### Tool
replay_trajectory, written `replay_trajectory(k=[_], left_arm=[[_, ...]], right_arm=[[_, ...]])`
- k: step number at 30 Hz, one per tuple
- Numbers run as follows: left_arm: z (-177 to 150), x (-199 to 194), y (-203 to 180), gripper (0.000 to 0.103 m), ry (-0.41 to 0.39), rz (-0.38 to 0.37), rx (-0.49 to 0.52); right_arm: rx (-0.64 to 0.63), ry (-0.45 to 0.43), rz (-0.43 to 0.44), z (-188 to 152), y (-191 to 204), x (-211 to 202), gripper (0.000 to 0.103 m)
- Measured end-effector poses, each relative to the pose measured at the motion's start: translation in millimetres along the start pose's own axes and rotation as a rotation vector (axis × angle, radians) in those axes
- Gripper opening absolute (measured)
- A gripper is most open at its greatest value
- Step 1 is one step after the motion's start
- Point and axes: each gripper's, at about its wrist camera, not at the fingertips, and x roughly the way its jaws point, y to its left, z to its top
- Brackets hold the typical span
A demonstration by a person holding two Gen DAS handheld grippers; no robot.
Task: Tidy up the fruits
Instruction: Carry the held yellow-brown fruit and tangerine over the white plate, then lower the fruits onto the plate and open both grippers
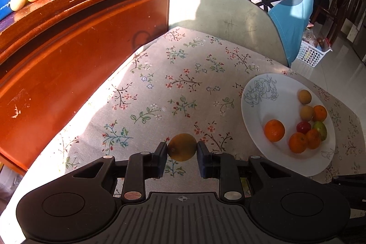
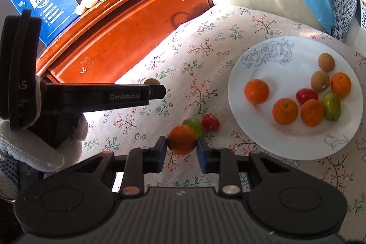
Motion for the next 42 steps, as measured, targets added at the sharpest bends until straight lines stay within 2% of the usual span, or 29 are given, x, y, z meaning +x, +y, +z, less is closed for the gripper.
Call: replay_trajectory(k=[8, 13, 29, 33, 37, 42], left_arm=[[19.1, -12.8, -15.4, 0.025, -0.066, -0.056, -0.027], [25.6, -11.4, -31.9, 0.025, -0.078, -0.094, -0.021], [35.3, 11.4, -79.5, 0.025, -0.063, -0.175, 0.017], [36.1, 15.4, -77.4, 0.025, -0.057, -0.17, 0.004], [39.1, 18.3, -65.9, 0.025, -0.051, -0.157, -0.055], [42.1, 15.3, -61.9, 0.026, -0.059, -0.156, -0.058]], right_arm=[[0.097, -0.157, -0.059, 33.9, -35.4, -37.7, 0.028], [0.129, -0.197, -0.102, 44.0, -54.9, -48.6, 0.028], [0.211, -0.186, -0.155, 66.8, -99.7, -36.8, 0.028], [0.217, -0.151, -0.174, 66.2, -107.0, -25.0, 0.028], [0.235, -0.111, -0.173, 66.0, -114.3, -11.6, 0.028], [0.243, -0.082, -0.185, 62.5, -116.6, -0.4, 0.031]])
